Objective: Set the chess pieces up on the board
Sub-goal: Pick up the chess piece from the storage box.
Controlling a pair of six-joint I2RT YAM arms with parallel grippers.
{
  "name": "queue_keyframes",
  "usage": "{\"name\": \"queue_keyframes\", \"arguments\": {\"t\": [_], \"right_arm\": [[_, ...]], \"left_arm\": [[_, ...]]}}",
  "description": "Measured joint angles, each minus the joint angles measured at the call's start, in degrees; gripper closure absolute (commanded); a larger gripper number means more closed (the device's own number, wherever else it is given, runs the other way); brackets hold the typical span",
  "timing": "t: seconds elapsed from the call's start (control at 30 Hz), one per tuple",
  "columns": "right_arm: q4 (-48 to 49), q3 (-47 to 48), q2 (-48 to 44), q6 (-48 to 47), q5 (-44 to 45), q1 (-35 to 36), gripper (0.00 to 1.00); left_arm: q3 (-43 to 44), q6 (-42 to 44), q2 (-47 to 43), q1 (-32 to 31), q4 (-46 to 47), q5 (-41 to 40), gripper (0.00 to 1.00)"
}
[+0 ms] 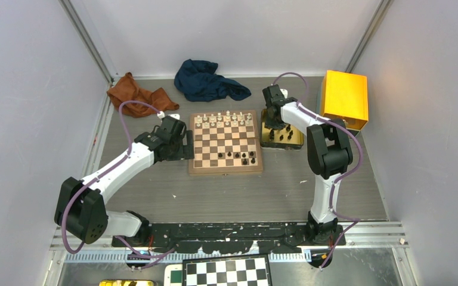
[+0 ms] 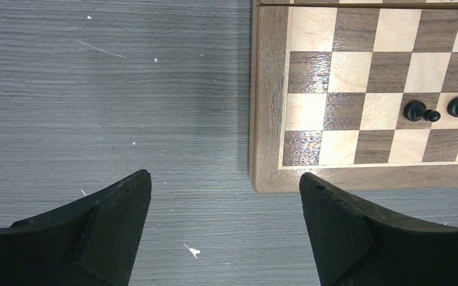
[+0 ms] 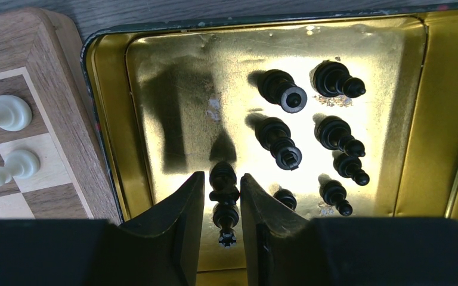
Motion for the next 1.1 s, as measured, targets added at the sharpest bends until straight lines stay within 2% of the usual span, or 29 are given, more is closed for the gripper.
{"name": "queue_keyframes", "arguments": {"t": [0.23,0.37,0.53,0.7,1.1], "right_arm": [[-0.02,-0.37,0.00,0.02,-0.15,0.00,0.69],[-0.09,-0.72,0.00,0.02,-0.17,0.00,0.73],[-0.07,-0.72,0.00,0.04,-0.17,0.00,0.90],[-0.07,-0.72,0.00,0.04,-0.15,0.00,0.98],[-1.18,-0.72,-0.85,-0.07,0.09,0.00,0.99]], "left_arm": [[0.00,0.00,0.00,0.00,0.00,0.00,0.06],[0.00,0.00,0.00,0.00,0.00,0.02,0.05],[0.00,-0.02,0.00,0.00,0.00,0.02,0.05],[0.00,-0.02,-0.02,0.00,0.02,0.02,0.05],[0.00,-0.02,-0.04,0.00,0.02,0.02,0.05]]}}
